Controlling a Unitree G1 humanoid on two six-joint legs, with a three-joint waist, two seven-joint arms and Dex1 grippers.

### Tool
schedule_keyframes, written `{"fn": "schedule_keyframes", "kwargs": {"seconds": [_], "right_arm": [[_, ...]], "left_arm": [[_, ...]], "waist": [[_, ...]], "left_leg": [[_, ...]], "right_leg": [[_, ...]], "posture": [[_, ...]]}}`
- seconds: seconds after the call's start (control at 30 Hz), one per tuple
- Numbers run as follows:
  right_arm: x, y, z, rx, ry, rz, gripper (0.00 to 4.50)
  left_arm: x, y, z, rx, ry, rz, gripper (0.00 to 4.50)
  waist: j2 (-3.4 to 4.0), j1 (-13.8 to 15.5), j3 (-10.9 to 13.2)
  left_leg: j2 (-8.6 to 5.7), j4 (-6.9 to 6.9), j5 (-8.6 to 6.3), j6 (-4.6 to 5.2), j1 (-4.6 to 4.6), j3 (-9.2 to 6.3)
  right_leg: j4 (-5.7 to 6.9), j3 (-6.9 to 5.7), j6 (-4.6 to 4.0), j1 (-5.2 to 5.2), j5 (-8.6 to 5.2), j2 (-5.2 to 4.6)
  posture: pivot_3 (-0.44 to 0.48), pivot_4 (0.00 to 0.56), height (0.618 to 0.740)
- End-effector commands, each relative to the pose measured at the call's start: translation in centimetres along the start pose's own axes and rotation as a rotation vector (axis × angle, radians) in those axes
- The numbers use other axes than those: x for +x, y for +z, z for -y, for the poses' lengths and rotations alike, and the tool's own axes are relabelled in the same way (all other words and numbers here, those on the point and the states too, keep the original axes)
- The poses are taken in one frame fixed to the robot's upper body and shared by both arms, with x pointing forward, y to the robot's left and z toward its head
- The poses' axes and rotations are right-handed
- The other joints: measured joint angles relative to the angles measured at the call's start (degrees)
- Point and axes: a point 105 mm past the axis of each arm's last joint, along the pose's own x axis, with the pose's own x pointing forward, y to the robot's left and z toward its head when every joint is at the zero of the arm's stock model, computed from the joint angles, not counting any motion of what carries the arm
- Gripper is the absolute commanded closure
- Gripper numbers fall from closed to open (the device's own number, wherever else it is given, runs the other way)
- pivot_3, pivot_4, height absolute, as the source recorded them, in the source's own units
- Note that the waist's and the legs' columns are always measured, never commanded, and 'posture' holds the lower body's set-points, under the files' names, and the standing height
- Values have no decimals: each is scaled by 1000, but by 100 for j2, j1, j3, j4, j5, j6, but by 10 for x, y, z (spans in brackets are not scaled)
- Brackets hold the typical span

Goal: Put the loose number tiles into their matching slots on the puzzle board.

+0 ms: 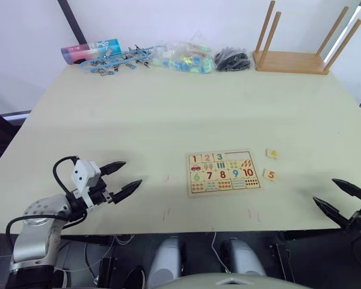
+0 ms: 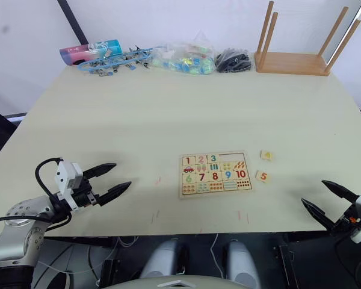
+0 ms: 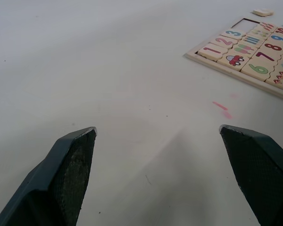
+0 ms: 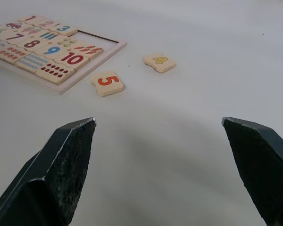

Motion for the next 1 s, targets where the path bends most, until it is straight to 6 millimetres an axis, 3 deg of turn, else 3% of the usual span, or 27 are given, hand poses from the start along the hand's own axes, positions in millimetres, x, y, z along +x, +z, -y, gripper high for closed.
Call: {"fn": "schedule_keyframes", "kwargs": {"seconds": [0.03, 0.63, 1.0], "right_arm": [[-3, 11, 2, -28, -2, 32, 0], [2, 14, 0, -30, 14, 54, 0], [30, 28, 8, -60, 43, 65, 0]], "left_arm": [[-3, 9, -3, 29, 2, 22, 36], [-4, 8, -4, 40, 2, 22, 36], [5, 22, -2, 122, -90, 53, 36]], "waist": [[0, 1, 0], [0, 0, 0], [1, -7, 1]], "left_leg": [[0, 0, 0, 0, 0, 0], [1, 0, 0, 0, 0, 0], [0, -1, 0, 0, -1, 0]], "right_leg": [[0, 0, 0, 0, 0, 0], [-1, 0, -1, 0, 0, -2], [-2, 0, -1, -1, 0, -1]], "posture": [[0, 150, 737], [0, 150, 737], [0, 150, 737]]}}
